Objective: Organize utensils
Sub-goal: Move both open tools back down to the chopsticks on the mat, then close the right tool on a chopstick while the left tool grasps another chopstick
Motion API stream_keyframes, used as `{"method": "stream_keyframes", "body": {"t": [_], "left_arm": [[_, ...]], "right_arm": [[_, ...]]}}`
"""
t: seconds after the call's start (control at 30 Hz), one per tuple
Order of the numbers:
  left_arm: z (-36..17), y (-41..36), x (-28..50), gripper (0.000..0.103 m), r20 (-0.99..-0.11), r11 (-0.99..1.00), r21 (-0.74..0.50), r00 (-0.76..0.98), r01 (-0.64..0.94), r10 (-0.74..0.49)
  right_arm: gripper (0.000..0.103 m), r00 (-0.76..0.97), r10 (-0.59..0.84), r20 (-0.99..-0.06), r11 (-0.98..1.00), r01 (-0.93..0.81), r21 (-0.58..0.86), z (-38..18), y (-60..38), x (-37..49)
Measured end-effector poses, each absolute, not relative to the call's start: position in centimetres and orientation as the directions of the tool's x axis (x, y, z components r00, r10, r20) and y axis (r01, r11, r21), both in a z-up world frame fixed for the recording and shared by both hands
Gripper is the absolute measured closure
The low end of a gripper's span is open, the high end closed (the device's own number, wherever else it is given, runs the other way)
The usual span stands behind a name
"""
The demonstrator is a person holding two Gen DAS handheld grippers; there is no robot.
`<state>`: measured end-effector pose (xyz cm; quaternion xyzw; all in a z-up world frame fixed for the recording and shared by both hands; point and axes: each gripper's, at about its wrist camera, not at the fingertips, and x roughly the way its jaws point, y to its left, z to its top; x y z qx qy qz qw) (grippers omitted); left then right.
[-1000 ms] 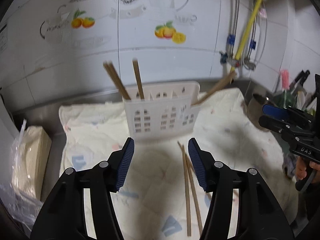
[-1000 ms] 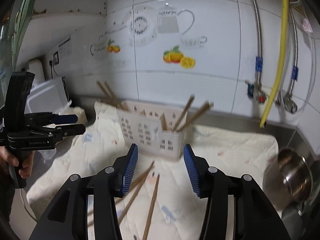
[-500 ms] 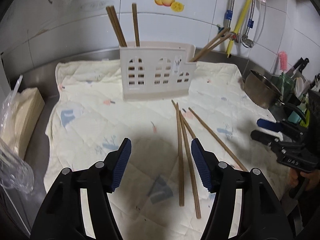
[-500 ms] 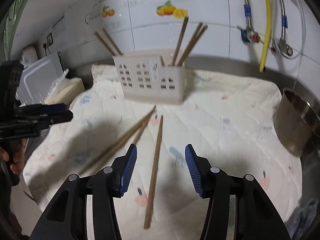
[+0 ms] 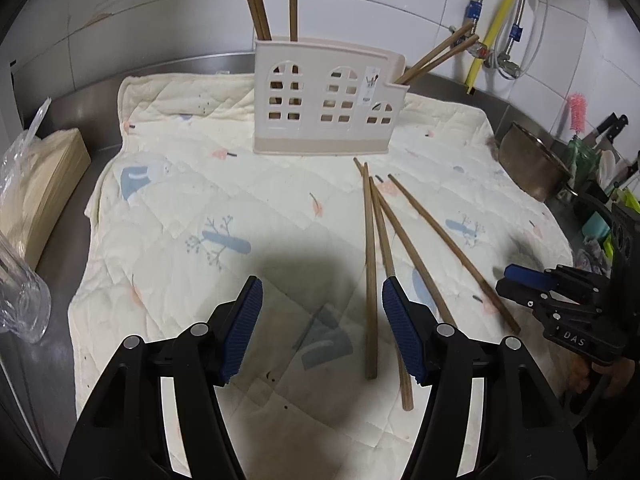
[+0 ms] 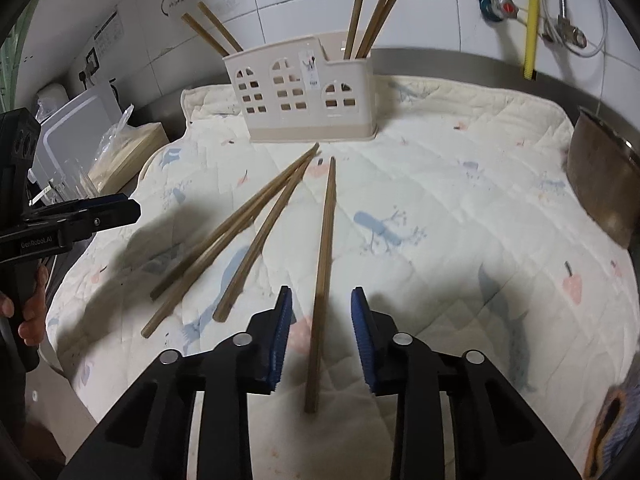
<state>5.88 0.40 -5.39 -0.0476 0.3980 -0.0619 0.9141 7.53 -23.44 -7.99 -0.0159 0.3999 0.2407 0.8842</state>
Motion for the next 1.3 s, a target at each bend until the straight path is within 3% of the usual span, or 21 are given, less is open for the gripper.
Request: {"method": "stream_keyframes", "body": {"t": [0.3, 0.6, 1.3], "left_arm": [[-6.8, 0.2, 5.4, 0.041, -0.742, 0.986, -0.147, 0.651, 0.074, -0.16], [-7.4, -0.8, 5.4, 0.043, -0.748, 0.982, -0.151, 0.637, 0.109, -0.186], [-9.9, -3.4, 7.5, 0.082, -0.778, 0.972, -0.169, 0.582, 0.165, -0.234]], "right_arm": [[0.089, 0.541, 0.406, -0.736, 0.882, -0.443, 0.161, -9.4, -22.8, 7.5], [0.094, 0.546, 0.386, -0.744, 0.888, -0.44, 0.138, -9.8, -22.7, 7.4], [0.096, 0.602, 0.366, -0.71, 0.902, -0.418, 0.111, -8.1, -23.6, 6.8]]}}
